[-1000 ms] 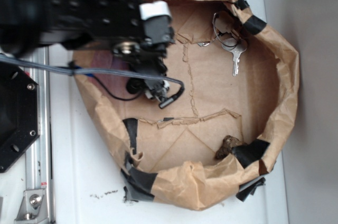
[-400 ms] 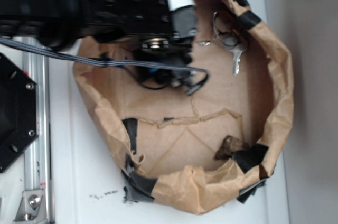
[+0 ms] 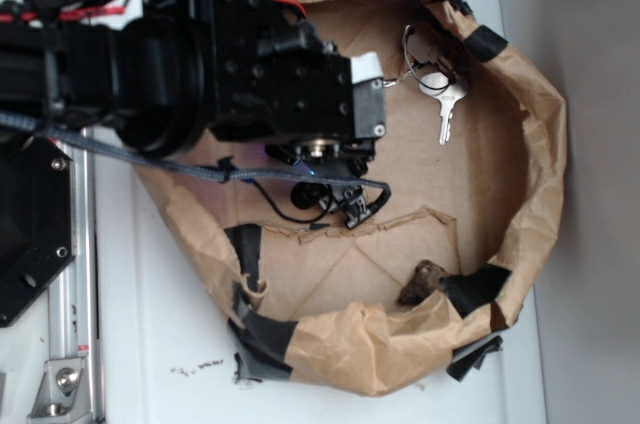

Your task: Grab the black box.

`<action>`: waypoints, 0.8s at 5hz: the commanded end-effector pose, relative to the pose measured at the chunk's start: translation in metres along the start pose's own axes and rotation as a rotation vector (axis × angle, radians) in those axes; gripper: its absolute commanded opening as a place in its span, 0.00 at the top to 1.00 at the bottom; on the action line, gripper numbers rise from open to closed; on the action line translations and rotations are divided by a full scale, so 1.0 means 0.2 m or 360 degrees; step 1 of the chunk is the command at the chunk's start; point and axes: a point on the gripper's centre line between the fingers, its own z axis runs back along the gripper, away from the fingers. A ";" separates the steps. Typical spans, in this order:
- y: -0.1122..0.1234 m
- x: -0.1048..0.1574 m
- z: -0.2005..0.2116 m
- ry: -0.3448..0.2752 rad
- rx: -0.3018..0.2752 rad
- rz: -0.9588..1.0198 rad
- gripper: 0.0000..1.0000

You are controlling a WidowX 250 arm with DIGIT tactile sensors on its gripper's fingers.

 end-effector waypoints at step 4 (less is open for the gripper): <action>-0.11 -0.05 0.38 -0.0140 -0.0357 -0.0105 1.00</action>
